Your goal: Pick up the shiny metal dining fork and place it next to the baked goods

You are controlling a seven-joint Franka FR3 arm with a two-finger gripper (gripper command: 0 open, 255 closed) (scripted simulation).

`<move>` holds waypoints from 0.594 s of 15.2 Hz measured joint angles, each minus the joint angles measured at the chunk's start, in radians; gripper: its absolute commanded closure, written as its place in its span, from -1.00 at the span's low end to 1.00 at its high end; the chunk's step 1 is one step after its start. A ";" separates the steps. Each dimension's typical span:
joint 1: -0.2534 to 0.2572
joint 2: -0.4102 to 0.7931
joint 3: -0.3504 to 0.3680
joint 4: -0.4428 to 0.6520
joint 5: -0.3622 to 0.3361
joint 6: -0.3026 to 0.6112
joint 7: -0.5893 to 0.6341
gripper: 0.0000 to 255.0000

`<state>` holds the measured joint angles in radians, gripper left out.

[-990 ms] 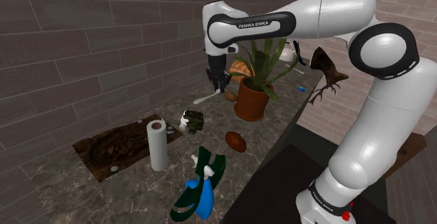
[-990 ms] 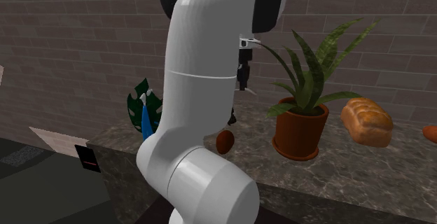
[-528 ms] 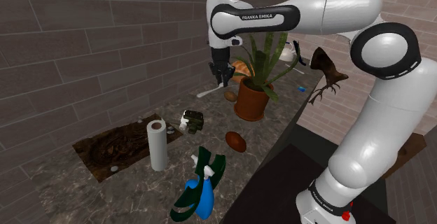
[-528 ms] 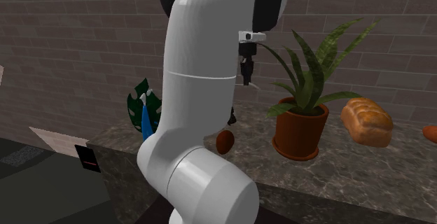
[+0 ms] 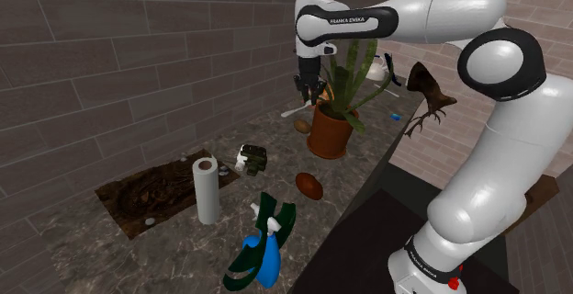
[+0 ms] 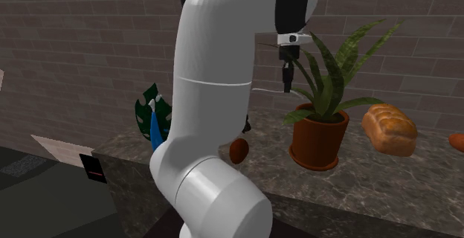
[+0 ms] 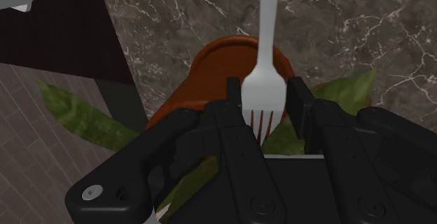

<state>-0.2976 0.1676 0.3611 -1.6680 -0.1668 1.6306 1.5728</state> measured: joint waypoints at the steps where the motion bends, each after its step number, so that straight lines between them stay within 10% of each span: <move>1: -0.015 -0.003 -0.011 -0.007 -0.002 0.007 -0.024 1.00; 9: -0.109 0.048 -0.085 0.060 -0.035 0.014 -0.191 1.00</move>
<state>-0.4068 0.2155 0.2764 -1.6077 -0.2014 1.6442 1.3820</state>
